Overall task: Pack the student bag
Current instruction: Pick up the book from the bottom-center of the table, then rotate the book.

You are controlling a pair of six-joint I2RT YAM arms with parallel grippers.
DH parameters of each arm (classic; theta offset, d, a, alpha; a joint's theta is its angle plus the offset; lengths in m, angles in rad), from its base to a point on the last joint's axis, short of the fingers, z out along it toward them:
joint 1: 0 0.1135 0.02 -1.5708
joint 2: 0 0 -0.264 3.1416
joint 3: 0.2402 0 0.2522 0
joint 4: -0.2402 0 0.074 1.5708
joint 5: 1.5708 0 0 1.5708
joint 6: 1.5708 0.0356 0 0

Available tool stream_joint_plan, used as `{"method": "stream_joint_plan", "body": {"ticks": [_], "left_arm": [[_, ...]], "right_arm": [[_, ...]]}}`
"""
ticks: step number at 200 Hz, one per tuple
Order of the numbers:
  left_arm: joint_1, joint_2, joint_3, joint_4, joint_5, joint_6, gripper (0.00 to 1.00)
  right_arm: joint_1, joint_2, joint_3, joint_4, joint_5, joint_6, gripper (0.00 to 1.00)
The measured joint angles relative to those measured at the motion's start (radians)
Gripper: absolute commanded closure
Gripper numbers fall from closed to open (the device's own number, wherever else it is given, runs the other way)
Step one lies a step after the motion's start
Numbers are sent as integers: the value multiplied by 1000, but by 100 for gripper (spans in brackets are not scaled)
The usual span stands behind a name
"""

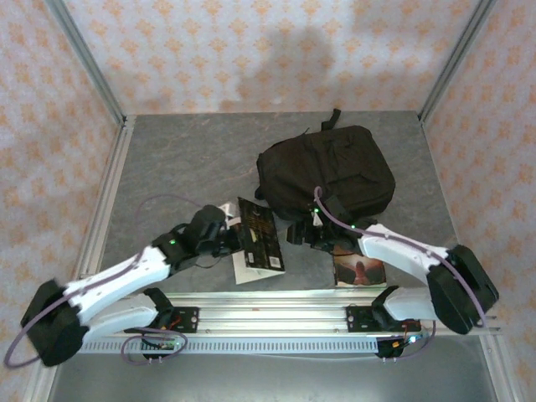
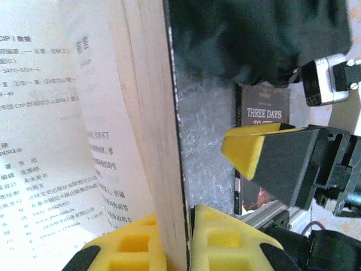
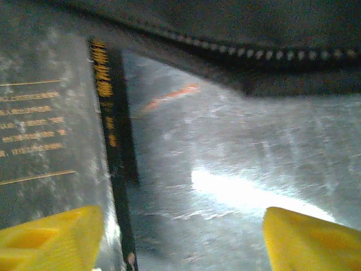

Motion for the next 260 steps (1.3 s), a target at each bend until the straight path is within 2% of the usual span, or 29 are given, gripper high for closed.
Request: {"method": "stream_joint_plan", "body": {"ticks": [29, 53, 107, 175, 192, 218, 225, 242, 260], "left_arm": [[14, -232, 27, -136, -77, 68, 100], [14, -315, 40, -164, -92, 110, 100], [14, -325, 39, -151, -28, 140, 100], [14, -315, -10, 62, 63, 124, 100], [14, -283, -34, 115, 76, 109, 100], [18, -234, -67, 164, 85, 92, 100], [19, -225, -74, 170, 84, 87, 100], [20, -217, -79, 173, 78, 84, 100], [19, -217, -79, 172, 67, 87, 100]], "right_arm": [[0, -106, 28, 6, -56, 29, 6], [0, -145, 51, 52, -108, 49, 0], [0, -127, 58, 228, -268, 108, 0], [26, -79, 56, 415, -400, 195, 0], [52, -76, 56, 443, -414, 198, 8], [79, -68, 56, 440, -412, 188, 40], [82, -68, 56, 431, -404, 187, 45], [83, -69, 56, 396, -369, 170, 51], [85, -72, 56, 375, -345, 163, 52]]}}
